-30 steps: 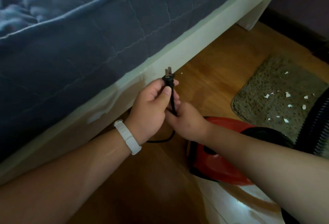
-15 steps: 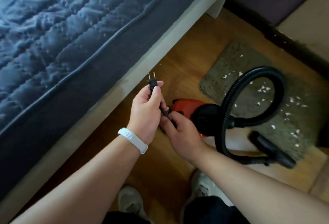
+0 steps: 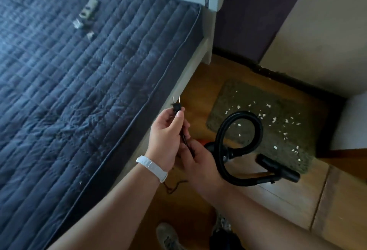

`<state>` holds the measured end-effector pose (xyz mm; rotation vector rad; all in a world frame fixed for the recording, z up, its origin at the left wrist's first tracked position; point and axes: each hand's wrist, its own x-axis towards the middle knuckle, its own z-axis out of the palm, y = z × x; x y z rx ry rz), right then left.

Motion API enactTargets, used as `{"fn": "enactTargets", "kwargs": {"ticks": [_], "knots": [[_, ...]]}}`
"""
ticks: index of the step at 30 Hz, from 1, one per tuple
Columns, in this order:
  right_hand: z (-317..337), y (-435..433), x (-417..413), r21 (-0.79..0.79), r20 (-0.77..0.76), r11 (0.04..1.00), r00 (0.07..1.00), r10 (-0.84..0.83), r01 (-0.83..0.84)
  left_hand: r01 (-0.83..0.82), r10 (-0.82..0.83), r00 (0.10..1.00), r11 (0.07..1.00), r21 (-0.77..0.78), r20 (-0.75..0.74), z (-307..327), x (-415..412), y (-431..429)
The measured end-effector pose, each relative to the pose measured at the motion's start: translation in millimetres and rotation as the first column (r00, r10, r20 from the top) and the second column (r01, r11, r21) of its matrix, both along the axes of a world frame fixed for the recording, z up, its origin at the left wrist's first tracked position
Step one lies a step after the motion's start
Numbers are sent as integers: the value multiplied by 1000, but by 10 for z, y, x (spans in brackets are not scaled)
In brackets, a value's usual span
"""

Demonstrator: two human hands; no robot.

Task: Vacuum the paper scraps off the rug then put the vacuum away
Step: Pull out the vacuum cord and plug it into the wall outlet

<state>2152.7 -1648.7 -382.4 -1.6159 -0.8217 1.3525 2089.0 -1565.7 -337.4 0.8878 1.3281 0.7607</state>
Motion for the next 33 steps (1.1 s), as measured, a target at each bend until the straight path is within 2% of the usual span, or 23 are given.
{"fn": "enactTargets", "kwargs": {"ticks": [5,10,16,21,27,33], "knots": [[803,164,381,36,-25,999,999,-35,36,41,-41,999,997,60,-8,804,315,165],[1317,400,748,49,-18,995,996,-83,84,123,-126,992,987,100,22,1272,675,456],[1465,985,1048,12,72,981,978,-195,195,240,-243,970,966,97,20,1318,988,1186],[1516,1737,1228,-59,212,947,931,-297,316,354,-354,933,935,6,68,1276,1254,2039],[1843,2641,1461,-60,207,874,863,-461,481,551,-552,833,834,32,49,1462,1720,3106],[2066,2872,1869,-18,245,790,769,-591,613,637,-637,767,770,22,83,1641,2308,3365]]}}
